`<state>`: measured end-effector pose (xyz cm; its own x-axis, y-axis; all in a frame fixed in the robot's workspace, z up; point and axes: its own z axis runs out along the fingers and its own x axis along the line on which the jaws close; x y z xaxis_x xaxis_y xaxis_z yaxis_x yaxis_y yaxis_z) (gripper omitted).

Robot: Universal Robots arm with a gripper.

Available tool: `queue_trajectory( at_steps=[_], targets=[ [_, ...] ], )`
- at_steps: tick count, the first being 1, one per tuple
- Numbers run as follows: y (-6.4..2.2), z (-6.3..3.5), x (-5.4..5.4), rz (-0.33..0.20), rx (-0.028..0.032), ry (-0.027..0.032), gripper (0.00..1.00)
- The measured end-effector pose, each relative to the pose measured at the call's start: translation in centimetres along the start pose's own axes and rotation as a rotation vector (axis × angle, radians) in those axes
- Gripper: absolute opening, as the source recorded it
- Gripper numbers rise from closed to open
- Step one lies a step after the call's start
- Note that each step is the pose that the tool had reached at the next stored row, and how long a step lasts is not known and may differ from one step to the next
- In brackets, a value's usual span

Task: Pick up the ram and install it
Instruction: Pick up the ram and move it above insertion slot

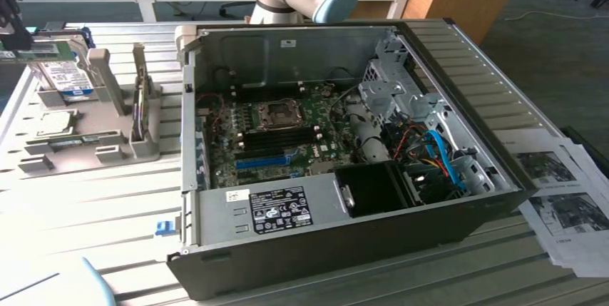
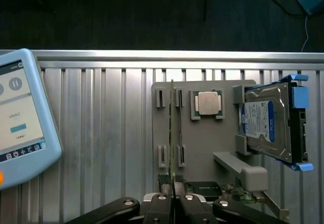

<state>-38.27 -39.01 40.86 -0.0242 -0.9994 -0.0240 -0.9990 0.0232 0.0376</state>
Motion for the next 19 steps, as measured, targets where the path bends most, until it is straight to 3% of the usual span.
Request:
queue_trajectory(
  at_steps=[11, 19],
  targets=[
    [-0.18, -0.03, 0.0, 0.0, -0.0001, 0.0, 0.11],
    [-1.4, -0.07, 0.0, 0.0, 0.0001, -0.0001, 0.11]
  ],
)
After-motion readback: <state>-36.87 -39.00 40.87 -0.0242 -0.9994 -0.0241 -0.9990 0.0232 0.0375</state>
